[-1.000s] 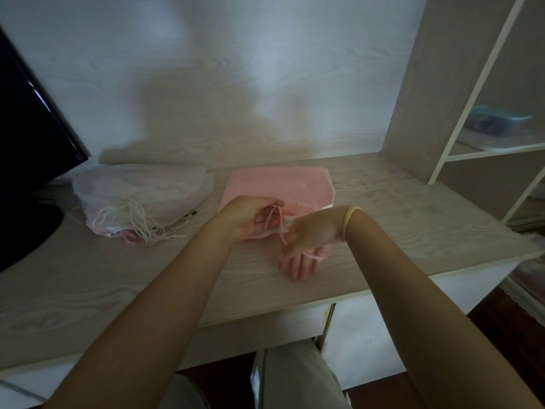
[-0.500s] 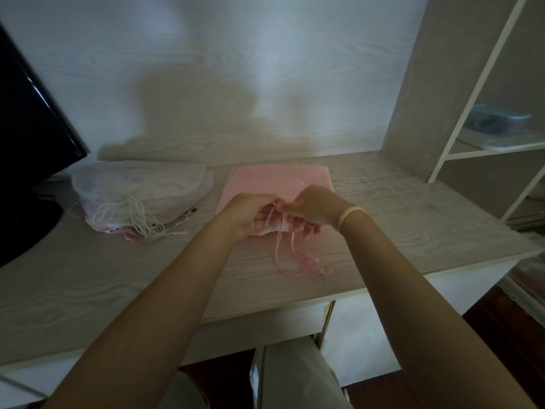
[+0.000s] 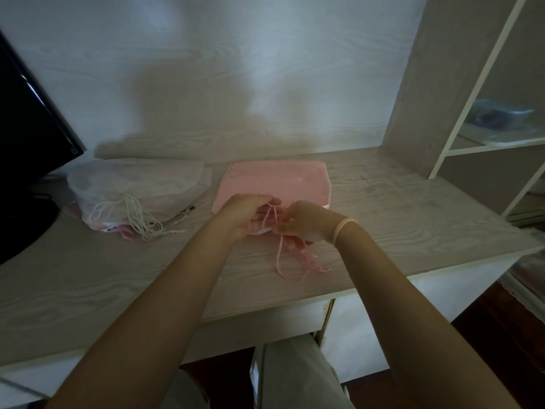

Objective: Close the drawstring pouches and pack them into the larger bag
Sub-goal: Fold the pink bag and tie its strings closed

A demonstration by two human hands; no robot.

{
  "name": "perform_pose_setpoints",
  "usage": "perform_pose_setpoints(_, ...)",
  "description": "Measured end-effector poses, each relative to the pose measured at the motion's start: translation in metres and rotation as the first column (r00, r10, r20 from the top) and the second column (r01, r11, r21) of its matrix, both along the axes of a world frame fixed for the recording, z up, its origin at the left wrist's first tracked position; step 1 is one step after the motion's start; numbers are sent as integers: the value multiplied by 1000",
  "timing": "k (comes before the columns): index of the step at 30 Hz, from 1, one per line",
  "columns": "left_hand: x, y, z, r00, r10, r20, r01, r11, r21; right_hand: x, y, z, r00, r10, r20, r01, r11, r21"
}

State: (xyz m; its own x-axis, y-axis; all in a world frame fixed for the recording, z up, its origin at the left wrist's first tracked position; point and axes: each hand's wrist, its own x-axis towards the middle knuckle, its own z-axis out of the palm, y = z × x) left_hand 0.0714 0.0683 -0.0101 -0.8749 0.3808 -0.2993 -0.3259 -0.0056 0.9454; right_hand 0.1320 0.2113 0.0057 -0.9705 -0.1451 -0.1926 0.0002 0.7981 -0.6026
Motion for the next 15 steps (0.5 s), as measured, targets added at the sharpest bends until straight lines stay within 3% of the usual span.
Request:
perform_pose_setpoints(5, 3, -2, 7, 992, -105, -65, 106, 994, 1, -2, 1, 3, 999, 31, 28, -32, 998, 49)
perform_pose_setpoints(8, -1, -5, 5, 960, -129, -247, 83, 978, -190, -3, 4, 11, 999, 20, 34, -24, 991, 132)
perform_pose_setpoints(10, -2, -8, 5, 926, -130, -356, 17, 953, -303, -8, 9, 15, 997, -56, -53, 59, 997, 54)
perform_pose_setpoints(13, -2, -8, 6, 874, -111, -472, -72, 933, -353, -18, 10, 15, 951, -200, -235, 176, 977, -120)
perform_pose_setpoints(15, -3, -7, 5, 836, -105, -539, -139, 909, -393, -23, 3, 14, 966, -202, -161, 162, 959, -233)
